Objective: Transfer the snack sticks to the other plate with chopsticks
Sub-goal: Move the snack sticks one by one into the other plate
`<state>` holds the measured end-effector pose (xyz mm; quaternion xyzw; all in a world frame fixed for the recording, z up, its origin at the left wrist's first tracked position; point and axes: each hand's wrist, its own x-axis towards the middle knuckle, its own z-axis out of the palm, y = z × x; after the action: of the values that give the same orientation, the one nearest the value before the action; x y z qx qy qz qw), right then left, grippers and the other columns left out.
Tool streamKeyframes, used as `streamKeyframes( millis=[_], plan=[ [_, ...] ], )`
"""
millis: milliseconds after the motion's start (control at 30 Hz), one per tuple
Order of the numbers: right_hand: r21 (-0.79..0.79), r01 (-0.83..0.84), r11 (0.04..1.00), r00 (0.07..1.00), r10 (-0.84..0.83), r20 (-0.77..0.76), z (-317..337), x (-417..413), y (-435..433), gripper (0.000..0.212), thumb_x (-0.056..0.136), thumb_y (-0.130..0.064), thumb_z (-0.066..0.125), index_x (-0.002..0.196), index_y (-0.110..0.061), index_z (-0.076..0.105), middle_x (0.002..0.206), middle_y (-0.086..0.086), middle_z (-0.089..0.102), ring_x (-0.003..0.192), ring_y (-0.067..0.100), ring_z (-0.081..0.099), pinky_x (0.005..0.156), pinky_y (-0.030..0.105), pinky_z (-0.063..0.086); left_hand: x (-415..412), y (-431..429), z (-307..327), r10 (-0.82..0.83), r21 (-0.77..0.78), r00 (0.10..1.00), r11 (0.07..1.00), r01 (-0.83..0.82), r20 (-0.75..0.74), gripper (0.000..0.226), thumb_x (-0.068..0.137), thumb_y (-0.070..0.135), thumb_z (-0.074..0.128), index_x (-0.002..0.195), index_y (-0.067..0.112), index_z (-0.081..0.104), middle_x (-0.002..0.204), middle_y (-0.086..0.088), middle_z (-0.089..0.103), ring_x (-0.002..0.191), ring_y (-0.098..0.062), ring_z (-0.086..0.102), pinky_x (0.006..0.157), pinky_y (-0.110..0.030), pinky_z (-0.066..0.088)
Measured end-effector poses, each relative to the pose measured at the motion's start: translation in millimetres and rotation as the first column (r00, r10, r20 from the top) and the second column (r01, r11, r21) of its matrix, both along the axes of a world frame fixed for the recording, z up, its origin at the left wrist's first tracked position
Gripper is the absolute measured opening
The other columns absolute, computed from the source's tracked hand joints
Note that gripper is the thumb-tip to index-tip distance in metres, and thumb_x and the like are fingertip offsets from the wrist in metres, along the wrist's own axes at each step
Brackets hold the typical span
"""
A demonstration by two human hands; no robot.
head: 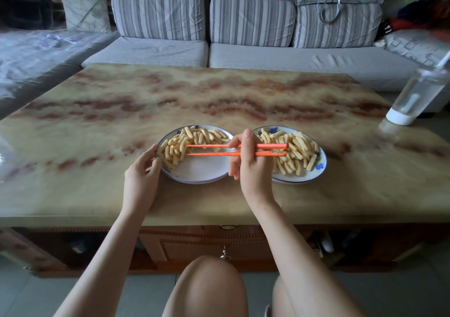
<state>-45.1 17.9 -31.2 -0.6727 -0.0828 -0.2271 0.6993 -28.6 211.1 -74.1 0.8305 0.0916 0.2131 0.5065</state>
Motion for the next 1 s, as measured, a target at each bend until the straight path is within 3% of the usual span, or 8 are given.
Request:
streamKeyframes(
  millis=[167,333,733,833,1000],
  plan=[
    [-0.051,0.001,0.999,1.000,-0.001,-0.016,-0.5,1.1,3.6,0.044,0.099,-0.036,0.031,0.076,-0.006,0.054,0.040,-0.006,0.044,0.034,0.014,0.040,0.042,0.021,0.031,0.8,0.5,-0.7,0.000,-0.005,1.000,1.000,0.000,-0.002,0.039,0.093,0.012,0.051,0.131,0.016,0.057,0.106,0.016,0.055,0.097,0.009,0.046,0.068,0.009,0.026],
    [0.030,0.062,0.998,0.996,-0.060,-0.073,0.4,2.9,2.2,0.044,0.104,-0.028,0.031,0.070,-0.010,0.052,0.038,0.004,0.040,0.033,0.021,0.038,0.038,0.028,0.026,1.2,0.9,-1.0,-0.003,0.001,1.000,1.000,0.003,0.000,0.039,0.093,0.012,0.051,0.131,0.016,0.057,0.108,0.016,0.055,0.099,0.007,0.047,0.069,0.009,0.027],
    [0.118,0.119,0.986,0.991,-0.111,-0.074,9.7,-12.4,-15.2,0.045,0.104,-0.030,0.033,0.069,-0.009,0.051,0.043,0.012,0.043,0.035,0.020,0.042,0.036,0.025,0.032,2.8,1.7,-3.3,0.001,-0.007,1.000,1.000,-0.001,-0.002,0.039,0.093,0.012,0.051,0.131,0.016,0.057,0.120,0.007,0.060,0.104,0.005,0.047,0.070,0.010,0.026],
    [0.116,0.156,0.981,0.987,-0.151,-0.050,13.1,-18.2,-24.7,0.045,0.104,-0.033,0.033,0.069,-0.010,0.051,0.044,0.014,0.045,0.036,0.022,0.043,0.037,0.025,0.033,2.8,1.7,-3.3,0.001,-0.007,1.000,1.000,-0.001,-0.001,0.039,0.093,0.012,0.051,0.132,0.015,0.057,0.115,0.010,0.058,0.104,0.004,0.047,0.070,0.010,0.026],
    [0.192,0.229,0.954,0.973,-0.226,-0.040,19.6,-23.8,-46.5,0.046,0.105,-0.027,0.029,0.067,-0.011,0.048,0.038,0.004,0.043,0.032,0.019,0.040,0.037,0.023,0.028,2.5,1.1,-2.7,0.002,-0.008,1.000,1.000,-0.002,-0.003,0.039,0.094,0.012,0.050,0.132,0.016,0.057,0.112,0.012,0.057,0.104,0.004,0.047,0.069,0.010,0.026]
  ],
)
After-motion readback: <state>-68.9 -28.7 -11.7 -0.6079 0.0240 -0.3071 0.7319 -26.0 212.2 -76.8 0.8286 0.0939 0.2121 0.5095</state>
